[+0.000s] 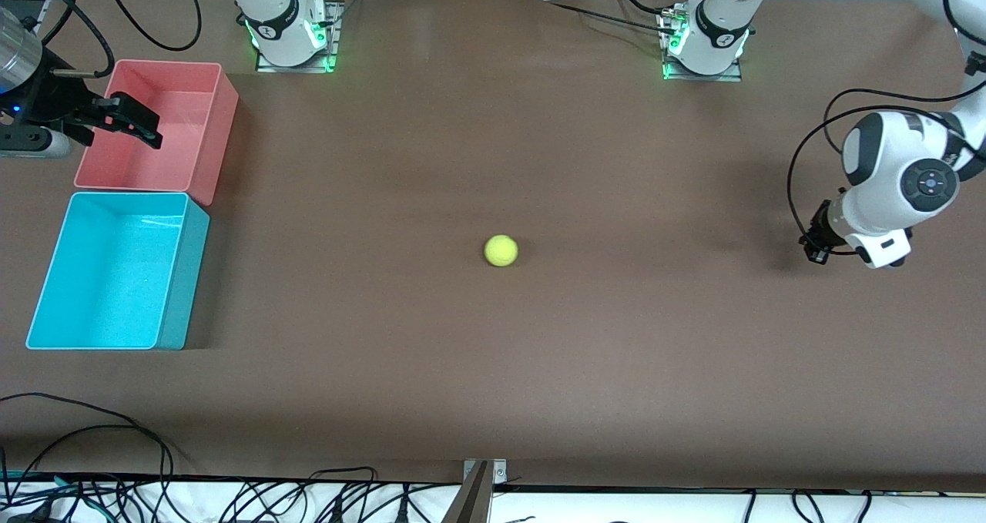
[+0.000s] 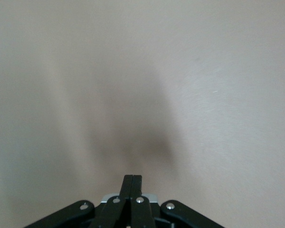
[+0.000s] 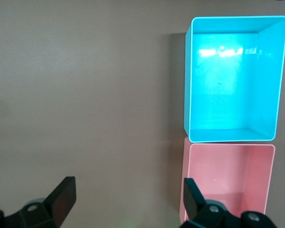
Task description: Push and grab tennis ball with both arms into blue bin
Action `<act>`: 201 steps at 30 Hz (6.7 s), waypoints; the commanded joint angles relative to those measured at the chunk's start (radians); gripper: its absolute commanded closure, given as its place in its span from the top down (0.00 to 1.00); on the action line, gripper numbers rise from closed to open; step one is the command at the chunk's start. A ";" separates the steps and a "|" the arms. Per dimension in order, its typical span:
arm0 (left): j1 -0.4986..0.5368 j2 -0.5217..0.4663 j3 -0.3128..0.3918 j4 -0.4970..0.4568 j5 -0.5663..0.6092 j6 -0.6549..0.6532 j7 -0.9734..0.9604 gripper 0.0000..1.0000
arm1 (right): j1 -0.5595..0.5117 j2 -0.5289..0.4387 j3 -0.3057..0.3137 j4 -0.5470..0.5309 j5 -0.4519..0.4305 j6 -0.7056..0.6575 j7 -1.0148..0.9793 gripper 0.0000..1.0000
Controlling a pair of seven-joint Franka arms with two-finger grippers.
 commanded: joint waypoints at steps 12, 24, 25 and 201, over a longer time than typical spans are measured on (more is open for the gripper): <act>-0.005 -0.014 -0.055 0.390 -0.118 -0.408 0.632 0.00 | -0.001 0.010 0.002 0.023 0.014 -0.021 0.014 1.00; -0.015 -0.012 -0.078 0.633 -0.201 -0.670 0.998 0.00 | -0.001 0.010 0.002 0.010 0.014 -0.021 0.014 1.00; -0.015 -0.012 -0.081 0.644 -0.201 -0.684 1.007 0.00 | -0.001 0.010 0.002 0.009 0.014 -0.019 0.014 1.00; -0.622 -0.261 0.488 0.532 -0.374 -0.661 1.183 1.00 | -0.208 0.548 -0.175 -0.270 -0.081 0.476 -0.667 0.46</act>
